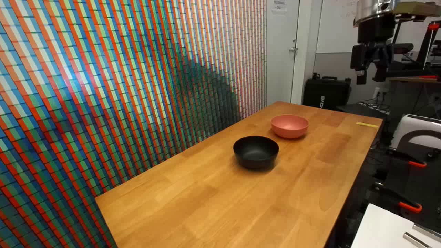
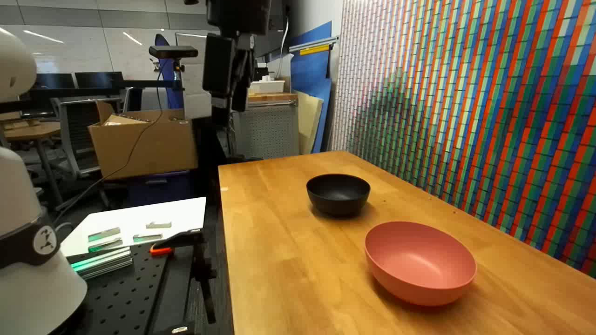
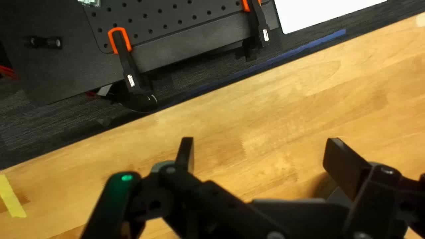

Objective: Put the black bowl in the peach bowl

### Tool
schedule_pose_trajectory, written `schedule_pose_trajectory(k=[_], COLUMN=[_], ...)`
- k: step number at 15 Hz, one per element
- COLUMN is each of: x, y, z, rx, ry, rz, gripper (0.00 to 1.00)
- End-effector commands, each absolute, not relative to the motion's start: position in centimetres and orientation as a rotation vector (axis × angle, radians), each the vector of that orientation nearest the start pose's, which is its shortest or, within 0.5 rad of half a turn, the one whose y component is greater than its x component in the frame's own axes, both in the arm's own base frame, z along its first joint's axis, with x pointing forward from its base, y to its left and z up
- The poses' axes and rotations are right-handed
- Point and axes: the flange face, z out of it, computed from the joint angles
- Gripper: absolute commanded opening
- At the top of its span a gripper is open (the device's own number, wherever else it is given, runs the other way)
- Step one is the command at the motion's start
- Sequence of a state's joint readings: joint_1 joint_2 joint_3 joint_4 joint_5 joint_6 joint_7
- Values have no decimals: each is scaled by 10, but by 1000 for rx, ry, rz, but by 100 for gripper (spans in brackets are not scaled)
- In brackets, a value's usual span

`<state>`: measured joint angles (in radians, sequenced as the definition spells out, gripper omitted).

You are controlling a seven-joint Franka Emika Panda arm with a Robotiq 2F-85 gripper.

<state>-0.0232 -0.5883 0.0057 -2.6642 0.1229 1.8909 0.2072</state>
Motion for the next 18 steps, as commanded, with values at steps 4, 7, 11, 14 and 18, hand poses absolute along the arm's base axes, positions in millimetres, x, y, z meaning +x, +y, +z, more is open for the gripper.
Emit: schedule_pose_trajectory(k=[4,7,11,14,18], x=[337,351,419,470,522], y=[3,5,33,59,93], z=[408,409,411,399,356], rx=[-3007,-3030,-3076,-3122,-3216], ry=[417,406,327,258,172], rz=[294,217,4,-75,-49], gripper=[100,100,100,100,100])
